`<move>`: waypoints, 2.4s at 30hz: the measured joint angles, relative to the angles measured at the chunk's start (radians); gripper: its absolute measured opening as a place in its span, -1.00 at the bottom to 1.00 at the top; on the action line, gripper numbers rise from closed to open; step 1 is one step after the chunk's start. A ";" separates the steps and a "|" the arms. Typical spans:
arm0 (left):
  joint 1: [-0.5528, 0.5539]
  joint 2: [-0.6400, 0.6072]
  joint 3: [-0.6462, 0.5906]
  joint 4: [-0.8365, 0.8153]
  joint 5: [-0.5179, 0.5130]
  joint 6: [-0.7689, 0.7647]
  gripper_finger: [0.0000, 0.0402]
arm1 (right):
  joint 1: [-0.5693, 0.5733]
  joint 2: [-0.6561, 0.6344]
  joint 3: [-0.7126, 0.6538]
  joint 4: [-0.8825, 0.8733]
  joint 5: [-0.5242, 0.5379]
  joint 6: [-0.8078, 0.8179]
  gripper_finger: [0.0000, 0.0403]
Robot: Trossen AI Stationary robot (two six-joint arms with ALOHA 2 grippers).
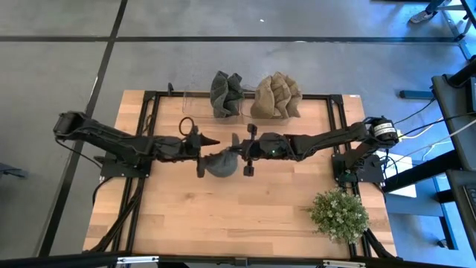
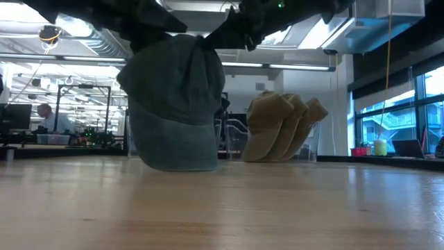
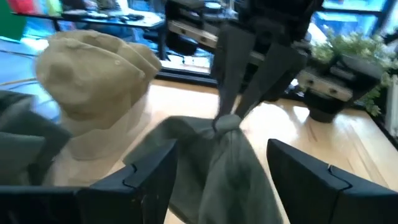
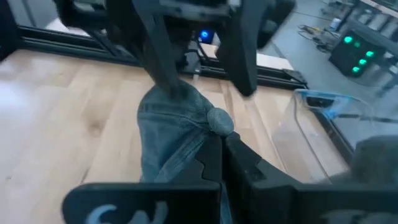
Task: Pick & Place hat
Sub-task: Put the black cap into the left transparent bin
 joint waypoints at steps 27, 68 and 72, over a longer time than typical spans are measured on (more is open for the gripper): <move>0.068 0.132 0.077 -0.008 0.178 0.005 -0.58 | 0.000 0.005 0.001 -0.007 -0.018 -0.002 -0.99; 0.396 -0.088 0.510 -0.817 0.637 0.729 -0.98 | 0.008 -0.212 0.000 -0.286 -0.043 -0.135 0.08; 0.505 -0.085 0.611 -0.859 0.626 0.868 -0.98 | -0.005 -0.210 -0.001 -0.320 -0.043 -0.132 0.08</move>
